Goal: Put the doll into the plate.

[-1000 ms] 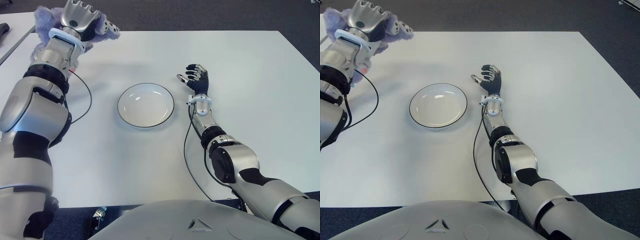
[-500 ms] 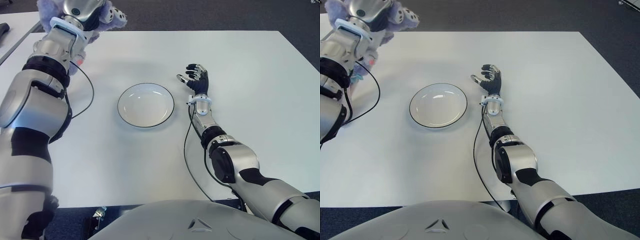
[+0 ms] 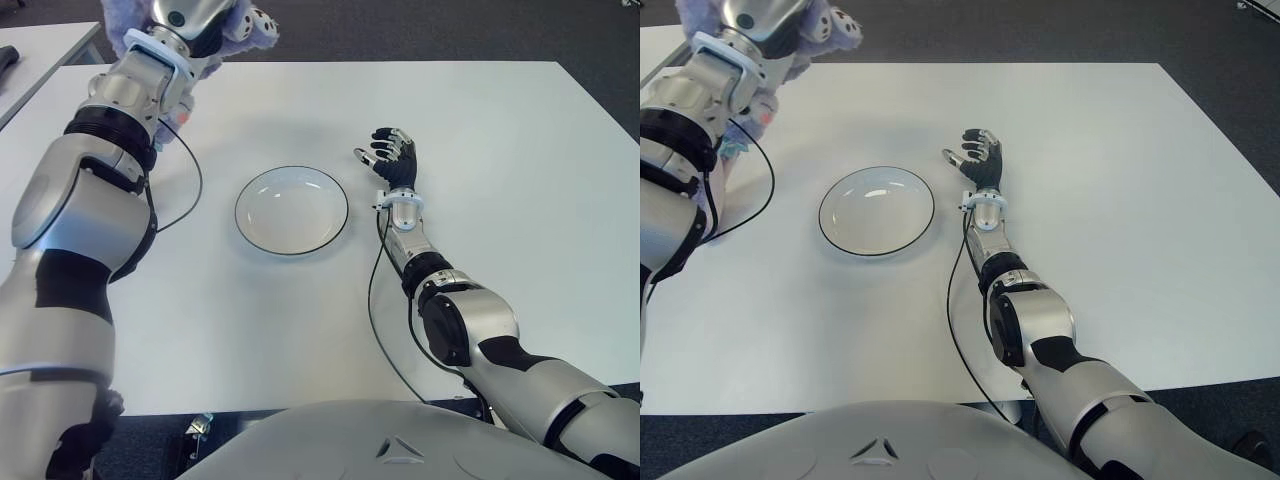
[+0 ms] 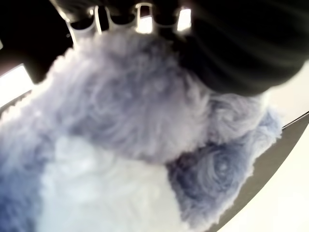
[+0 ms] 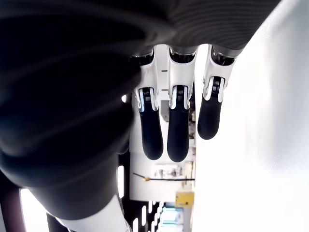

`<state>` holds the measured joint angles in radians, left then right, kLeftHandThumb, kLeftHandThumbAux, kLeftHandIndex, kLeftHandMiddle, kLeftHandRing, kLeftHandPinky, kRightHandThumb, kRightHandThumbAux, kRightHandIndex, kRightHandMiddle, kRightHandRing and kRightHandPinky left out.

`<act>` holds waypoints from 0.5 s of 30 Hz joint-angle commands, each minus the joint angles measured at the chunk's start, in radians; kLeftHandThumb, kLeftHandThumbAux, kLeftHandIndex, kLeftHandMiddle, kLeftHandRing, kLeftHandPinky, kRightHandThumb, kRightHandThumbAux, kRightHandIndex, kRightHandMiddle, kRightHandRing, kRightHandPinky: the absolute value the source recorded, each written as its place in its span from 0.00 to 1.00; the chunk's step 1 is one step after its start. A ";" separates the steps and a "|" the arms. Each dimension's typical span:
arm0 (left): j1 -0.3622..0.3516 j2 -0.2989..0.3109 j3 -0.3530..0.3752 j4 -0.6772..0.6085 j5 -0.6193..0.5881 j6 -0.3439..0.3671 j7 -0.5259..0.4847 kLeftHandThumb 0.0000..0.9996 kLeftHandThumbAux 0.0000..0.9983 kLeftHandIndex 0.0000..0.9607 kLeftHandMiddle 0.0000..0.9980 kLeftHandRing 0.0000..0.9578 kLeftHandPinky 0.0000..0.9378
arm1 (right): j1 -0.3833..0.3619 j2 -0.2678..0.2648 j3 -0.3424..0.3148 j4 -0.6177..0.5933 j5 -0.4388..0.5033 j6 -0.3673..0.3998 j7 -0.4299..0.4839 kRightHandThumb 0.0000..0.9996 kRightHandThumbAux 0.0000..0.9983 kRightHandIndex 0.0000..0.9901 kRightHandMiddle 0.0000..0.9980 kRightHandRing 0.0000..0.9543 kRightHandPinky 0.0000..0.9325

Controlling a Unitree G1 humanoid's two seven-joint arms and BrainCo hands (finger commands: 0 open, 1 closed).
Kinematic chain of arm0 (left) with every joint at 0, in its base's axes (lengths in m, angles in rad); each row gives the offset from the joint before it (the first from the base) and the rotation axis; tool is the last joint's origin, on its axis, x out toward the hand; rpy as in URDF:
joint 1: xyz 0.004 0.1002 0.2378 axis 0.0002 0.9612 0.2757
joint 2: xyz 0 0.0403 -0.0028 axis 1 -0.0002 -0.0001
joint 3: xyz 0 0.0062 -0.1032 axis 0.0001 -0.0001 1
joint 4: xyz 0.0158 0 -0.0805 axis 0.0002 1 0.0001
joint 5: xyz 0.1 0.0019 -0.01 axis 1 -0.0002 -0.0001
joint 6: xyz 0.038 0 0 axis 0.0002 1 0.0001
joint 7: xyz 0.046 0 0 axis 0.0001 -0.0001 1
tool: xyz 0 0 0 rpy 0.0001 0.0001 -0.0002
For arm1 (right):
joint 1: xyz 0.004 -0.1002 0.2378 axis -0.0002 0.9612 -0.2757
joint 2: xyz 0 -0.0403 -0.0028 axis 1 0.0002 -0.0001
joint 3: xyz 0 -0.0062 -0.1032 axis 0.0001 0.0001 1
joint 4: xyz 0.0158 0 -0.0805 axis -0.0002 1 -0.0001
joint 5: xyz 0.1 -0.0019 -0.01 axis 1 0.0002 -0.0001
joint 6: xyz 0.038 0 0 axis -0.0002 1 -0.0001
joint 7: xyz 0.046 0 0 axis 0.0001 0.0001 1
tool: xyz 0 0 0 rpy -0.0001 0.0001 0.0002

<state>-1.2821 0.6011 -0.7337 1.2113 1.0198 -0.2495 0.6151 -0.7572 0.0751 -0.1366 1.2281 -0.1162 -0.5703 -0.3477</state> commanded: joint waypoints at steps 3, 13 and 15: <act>-0.019 -0.061 -0.024 -0.070 0.026 -0.013 -0.024 0.85 0.67 0.42 0.54 0.82 0.79 | 0.195 0.086 -0.012 0.137 0.004 0.114 0.008 0.13 0.95 0.35 0.37 0.38 0.33; 0.008 -0.100 -0.056 -0.181 0.075 0.048 -0.070 0.85 0.67 0.42 0.54 0.80 0.81 | 0.193 0.085 -0.017 0.138 0.009 0.119 0.016 0.11 0.95 0.35 0.36 0.37 0.32; 0.015 -0.096 -0.057 -0.214 0.080 0.052 -0.092 0.85 0.67 0.42 0.54 0.80 0.81 | 0.192 0.086 -0.019 0.138 0.010 0.121 0.016 0.13 0.95 0.35 0.36 0.37 0.32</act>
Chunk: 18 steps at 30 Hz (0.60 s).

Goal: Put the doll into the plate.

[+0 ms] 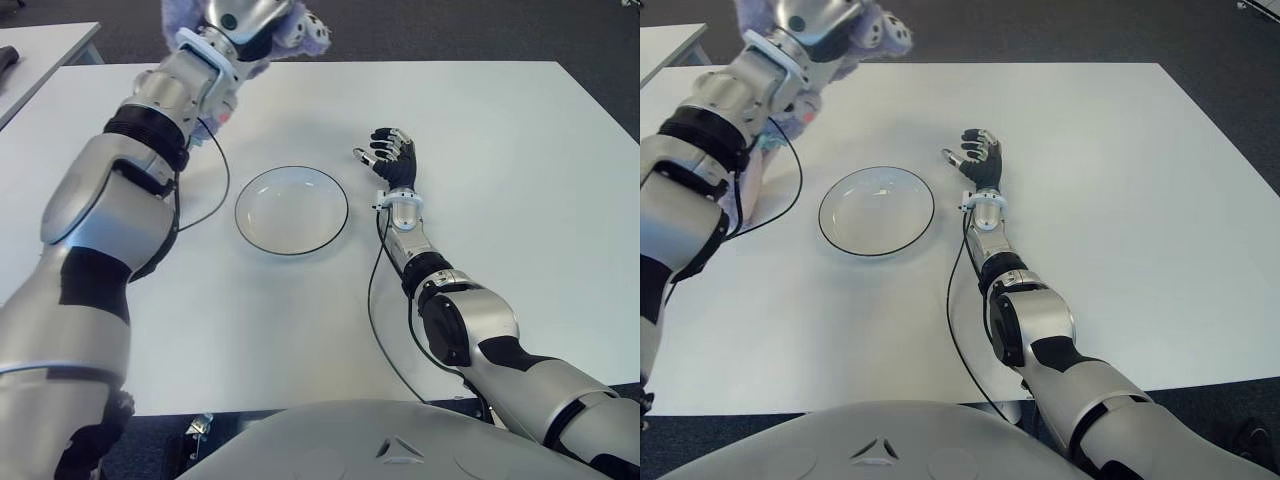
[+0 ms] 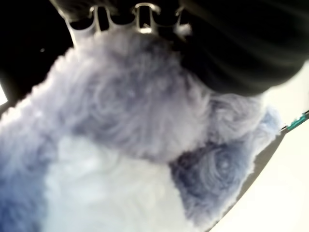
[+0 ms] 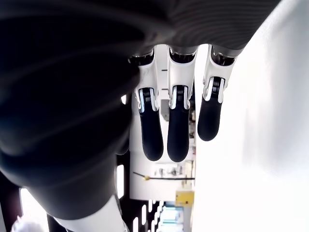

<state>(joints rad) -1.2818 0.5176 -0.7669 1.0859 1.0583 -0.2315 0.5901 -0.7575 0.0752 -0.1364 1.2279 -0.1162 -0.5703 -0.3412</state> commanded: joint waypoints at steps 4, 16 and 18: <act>0.034 0.010 -0.014 -0.174 0.038 0.018 -0.123 0.85 0.67 0.42 0.54 0.79 0.81 | 0.191 0.086 -0.022 0.138 0.013 0.126 0.014 0.14 0.95 0.35 0.36 0.37 0.32; 0.054 0.030 -0.021 -0.285 0.069 -0.009 -0.177 0.85 0.67 0.42 0.53 0.74 0.74 | 0.189 0.086 -0.023 0.138 0.012 0.124 0.019 0.11 0.95 0.34 0.36 0.36 0.30; 0.052 0.030 -0.035 -0.295 0.096 0.001 -0.166 0.85 0.67 0.42 0.52 0.73 0.74 | 0.189 0.085 -0.021 0.138 0.010 0.124 0.019 0.11 0.95 0.34 0.36 0.36 0.30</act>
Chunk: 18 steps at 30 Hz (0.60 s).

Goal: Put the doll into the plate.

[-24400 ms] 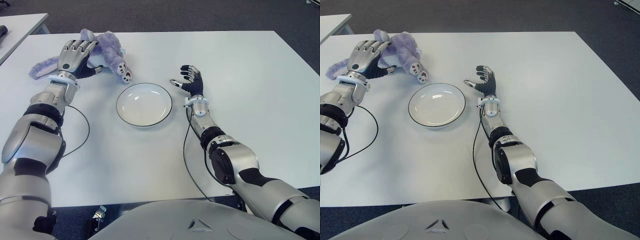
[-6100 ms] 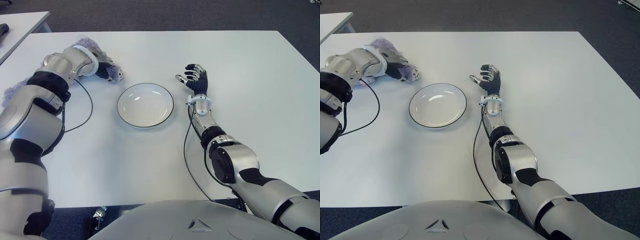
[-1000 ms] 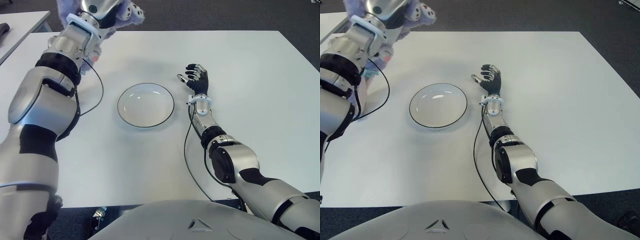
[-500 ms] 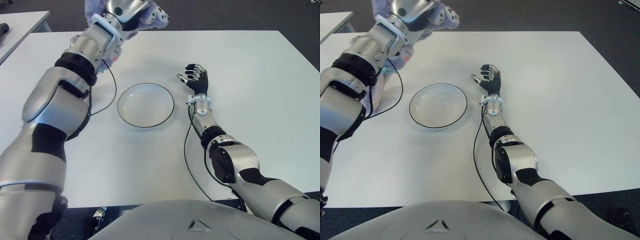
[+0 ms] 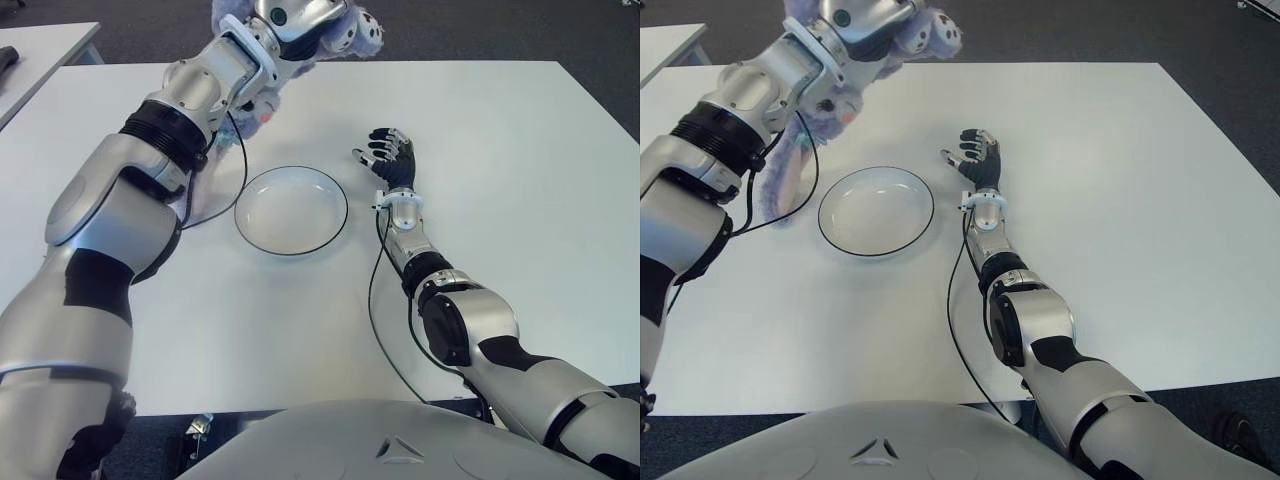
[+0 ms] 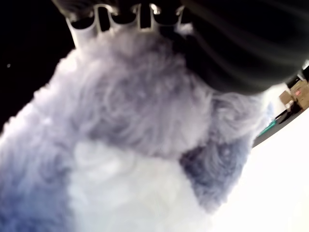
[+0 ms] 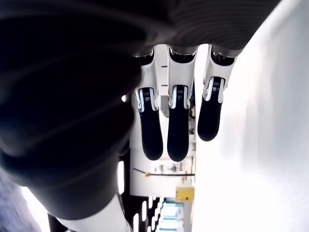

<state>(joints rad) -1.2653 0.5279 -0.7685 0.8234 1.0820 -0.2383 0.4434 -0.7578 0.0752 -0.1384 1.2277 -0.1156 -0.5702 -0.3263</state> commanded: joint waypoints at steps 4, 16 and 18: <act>0.042 0.019 -0.040 -0.052 0.103 0.002 0.021 0.85 0.67 0.44 0.48 0.65 0.70 | 0.190 0.085 -0.020 0.138 0.010 0.121 0.003 0.12 0.96 0.35 0.36 0.38 0.33; 0.082 0.049 -0.010 -0.167 0.099 -0.024 -0.037 0.86 0.66 0.47 0.48 0.58 0.74 | 0.188 0.086 -0.019 0.139 0.009 0.125 0.005 0.08 0.96 0.32 0.35 0.36 0.30; 0.090 0.055 -0.006 -0.187 0.095 -0.028 -0.046 0.86 0.66 0.47 0.48 0.62 0.76 | 0.188 0.086 -0.018 0.139 0.008 0.126 0.004 0.08 0.96 0.32 0.35 0.35 0.30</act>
<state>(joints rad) -1.2166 0.5517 -0.7867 0.6861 1.1608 -0.2444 0.4385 -0.7580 0.0752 -0.1380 1.2278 -0.1158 -0.5702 -0.3258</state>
